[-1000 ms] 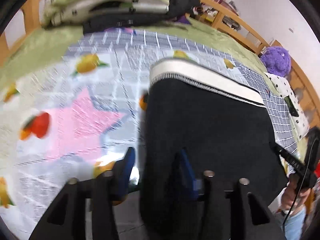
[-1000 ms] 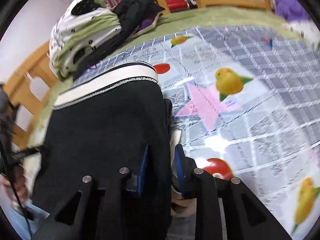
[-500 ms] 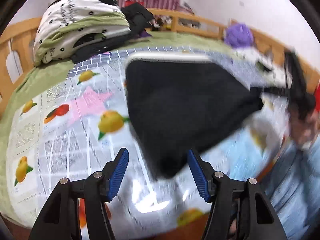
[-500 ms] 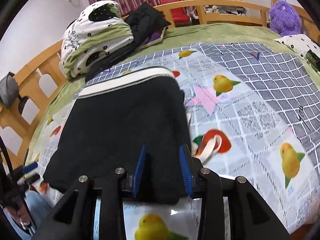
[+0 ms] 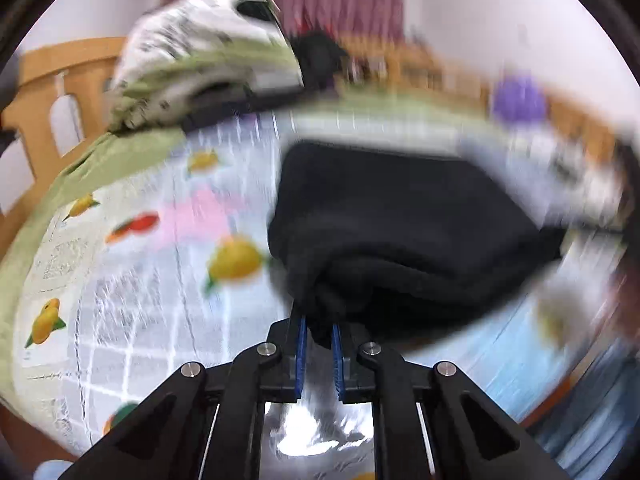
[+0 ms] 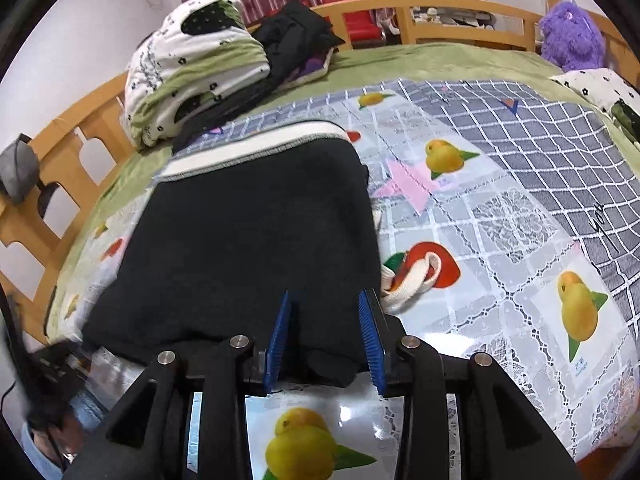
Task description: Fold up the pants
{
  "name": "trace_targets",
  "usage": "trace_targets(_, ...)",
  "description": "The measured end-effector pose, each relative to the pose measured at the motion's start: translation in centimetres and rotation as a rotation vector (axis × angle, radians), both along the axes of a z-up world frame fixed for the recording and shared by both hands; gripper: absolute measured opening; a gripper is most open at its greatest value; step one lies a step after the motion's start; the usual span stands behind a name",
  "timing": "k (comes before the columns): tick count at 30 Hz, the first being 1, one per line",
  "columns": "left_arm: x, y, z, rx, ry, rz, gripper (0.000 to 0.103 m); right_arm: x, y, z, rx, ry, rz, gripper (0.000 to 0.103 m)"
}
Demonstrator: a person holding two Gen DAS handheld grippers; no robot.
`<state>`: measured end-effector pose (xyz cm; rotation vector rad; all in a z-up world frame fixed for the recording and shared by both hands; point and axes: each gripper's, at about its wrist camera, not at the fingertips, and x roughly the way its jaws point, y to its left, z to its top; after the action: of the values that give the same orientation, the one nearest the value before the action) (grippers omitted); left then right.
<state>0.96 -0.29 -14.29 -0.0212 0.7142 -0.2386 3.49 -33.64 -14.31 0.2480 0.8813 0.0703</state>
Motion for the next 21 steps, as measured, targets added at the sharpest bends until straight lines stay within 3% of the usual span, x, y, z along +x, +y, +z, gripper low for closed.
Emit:
trace_targets(2,1.1,1.0,-0.3,-0.013,0.06,0.042,0.011,0.0,-0.1,-0.3,-0.005,0.007,-0.001,0.035)
trace_targets(5,2.1,1.2,-4.4,0.05,0.245,0.066,0.012,0.1,0.2,-1.3,-0.023,0.049,0.018,0.04)
trace_targets(6,1.9,1.1,-4.9,0.06,0.258,0.059,0.012,0.2,0.4,-1.9,-0.034,0.069,0.03,0.04)
trace_targets(10,0.6,0.6,-3.3,0.133,0.217,0.037,0.016,-0.4,0.5,-1.7,-0.073,0.057,0.051,0.04)
trace_targets(14,-1.2,2.2,-1.0,0.069,0.164,0.065,0.036,-1.3,-0.4,-0.4,-0.042,-0.006,0.038,0.04)
trace_targets(18,-0.1,2.1,1.6,0.029,0.105,0.052,0.037,-1.5,-0.5,0.6,0.003,-0.081,0.046,0.04)
trace_targets(21,2.5,-0.5,3.0,0.067,0.065,0.008,0.037,-0.7,0.4,1.1,0.013,-0.12,0.084,0.04)
